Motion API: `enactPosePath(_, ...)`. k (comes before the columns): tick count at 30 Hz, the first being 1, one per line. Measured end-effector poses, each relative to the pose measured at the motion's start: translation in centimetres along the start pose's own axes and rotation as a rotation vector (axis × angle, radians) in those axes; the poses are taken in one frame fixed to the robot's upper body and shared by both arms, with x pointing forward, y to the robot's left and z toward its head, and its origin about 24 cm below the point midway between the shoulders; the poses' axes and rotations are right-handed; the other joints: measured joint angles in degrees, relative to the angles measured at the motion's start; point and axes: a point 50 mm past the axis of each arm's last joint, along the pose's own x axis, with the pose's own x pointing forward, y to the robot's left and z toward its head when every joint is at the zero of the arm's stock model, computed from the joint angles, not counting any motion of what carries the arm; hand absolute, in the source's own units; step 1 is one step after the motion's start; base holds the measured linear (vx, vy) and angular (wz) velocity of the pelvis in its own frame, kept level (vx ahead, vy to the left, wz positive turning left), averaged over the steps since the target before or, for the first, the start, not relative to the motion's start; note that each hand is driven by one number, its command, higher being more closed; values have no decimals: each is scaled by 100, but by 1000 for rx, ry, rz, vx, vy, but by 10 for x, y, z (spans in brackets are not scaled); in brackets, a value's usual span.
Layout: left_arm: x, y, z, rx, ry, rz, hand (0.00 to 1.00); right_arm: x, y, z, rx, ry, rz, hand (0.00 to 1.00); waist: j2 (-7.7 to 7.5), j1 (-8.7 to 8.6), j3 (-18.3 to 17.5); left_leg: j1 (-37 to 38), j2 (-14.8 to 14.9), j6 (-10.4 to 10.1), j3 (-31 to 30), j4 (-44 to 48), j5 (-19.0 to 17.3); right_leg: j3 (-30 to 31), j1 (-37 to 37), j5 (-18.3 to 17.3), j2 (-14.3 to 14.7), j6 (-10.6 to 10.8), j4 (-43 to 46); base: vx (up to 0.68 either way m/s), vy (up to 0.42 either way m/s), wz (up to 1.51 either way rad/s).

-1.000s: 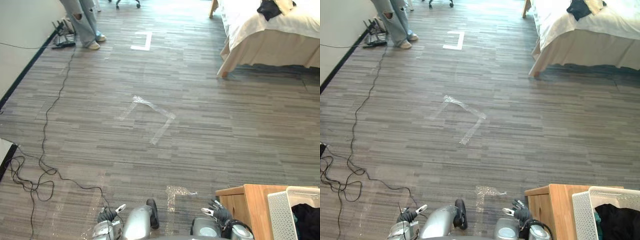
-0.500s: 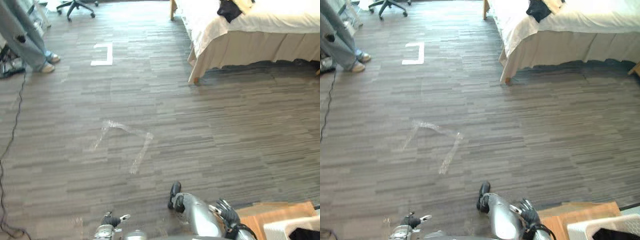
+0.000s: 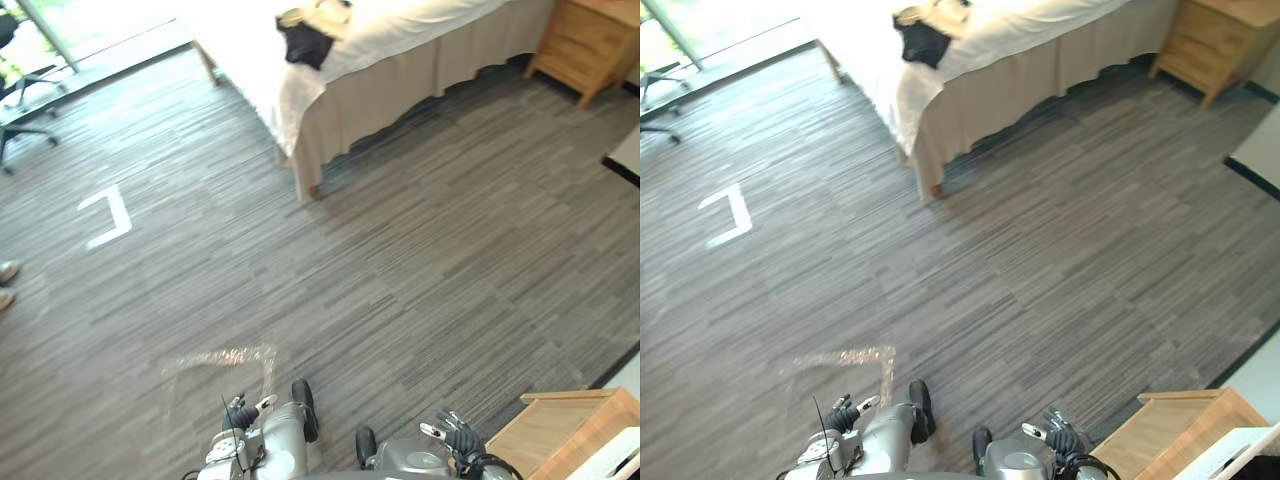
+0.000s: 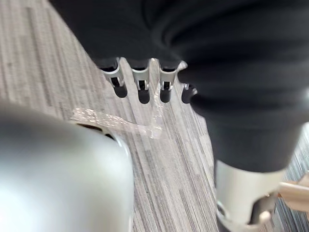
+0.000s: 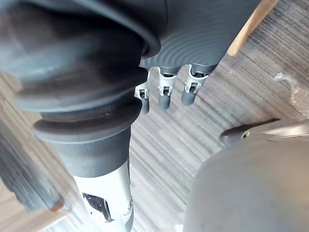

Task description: Tidy the bed and pick cloth on bed and put in laundry

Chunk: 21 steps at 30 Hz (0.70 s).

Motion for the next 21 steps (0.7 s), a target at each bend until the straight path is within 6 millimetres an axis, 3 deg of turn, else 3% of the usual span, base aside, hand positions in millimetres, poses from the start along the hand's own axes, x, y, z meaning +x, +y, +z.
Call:
enactPosePath(1,0,5,-1,40,6,6,0,0,2,0,24,-16,-1,0,13,-24,16,419,9,-48,83,-176,-34,-267,-203,-180,-152,-222,115,427,-30,-42)
enactPosePath(2,0,4,-4,63,20,1,0,0,2,2,31,-30,6,0,116,-12,59,888,79,-50,84,-476,-36,-489,-261,-217,-80,-277,-478,422,-47,-43)
enactPosePath(4,0,5,-4,88,25,-17,0,1,5,5,37,-57,25,0,283,-80,82,1306,322,-72,73,-796,-44,-694,-375,-86,270,-303,-1961,500,-109,-8)
enactPosePath(5,0,6,-5,110,30,-30,0,1,5,7,42,-66,26,0,289,-124,78,1383,355,-79,57,-882,-40,-631,-479,121,389,-304,-2431,596,-171,23)
enactPosePath(6,0,6,-6,158,34,-56,0,1,7,8,49,-79,31,0,247,-177,62,1495,329,-128,58,-1019,-68,-399,-692,760,504,-255,-3366,517,-189,34)
enactPosePath(7,0,6,-9,180,44,-69,0,-2,8,5,56,-86,30,0,190,-212,51,1649,243,-331,59,-1071,-193,-167,-793,1391,499,-209,-4084,510,-205,41)
enactPosePath(8,-1,7,-12,173,59,-72,0,-3,9,2,67,-85,28,0,162,-240,46,1774,209,-505,50,-1077,-311,-83,-802,1721,442,-274,-4216,515,-266,51)
enactPosePath(9,-1,7,-15,176,80,-68,0,-3,8,4,70,-90,22,0,151,-282,23,1997,219,-620,-10,-1069,-441,-25,-774,2296,386,-591,-3843,477,-325,43)
enactPosePath(10,-1,7,-17,173,91,-66,0,-2,6,7,60,-87,21,0,243,-283,-18,1999,281,-643,-35,-707,-428,-31,-827,2199,405,-784,-3491,453,-340,28)
enactPosePath(11,-2,4,-17,164,94,-70,0,-2,4,7,47,-81,20,0,289,-265,-63,1835,372,-738,-23,-302,-373,-40,-801,2073,422,-794,-3445,414,-358,17)
enactPosePath(12,-2,0,-16,150,89,-79,0,-2,3,10,20,-81,26,0,371,-273,-74,1288,634,-960,-53,917,-152,-94,-585,1921,447,-844,-3533,427,-342,14)
enactPosePath(13,-2,-2,-14,129,70,-86,0,-1,1,13,-6,-80,32,0,486,-278,-43,714,1028,-1007,-11,2216,-29,-129,-214,1920,556,-925,-3760,444,-342,14)
enactPosePath(15,-1,-7,-11,105,52,-91,0,0,0,15,-28,-75,36,0,497,-262,-37,332,1329,-935,234,3138,-79,-221,427,1913,586,-935,-4145,492,-323,4)
enactPosePath(17,-2,-13,-7,74,25,-105,0,1,1,18,-29,-87,39,0,423,-180,3,91,1245,-852,393,2971,-132,-240,951,1912,496,-934,-4477,424,-248,-1)
enactPosePath(21,-3,-18,-1,23,-22,-109,0,8,5,34,-14,-117,47,0,481,6,-2,-461,610,-841,788,819,-72,-351,1505,1722,254,-749,-5024,336,-91,2)
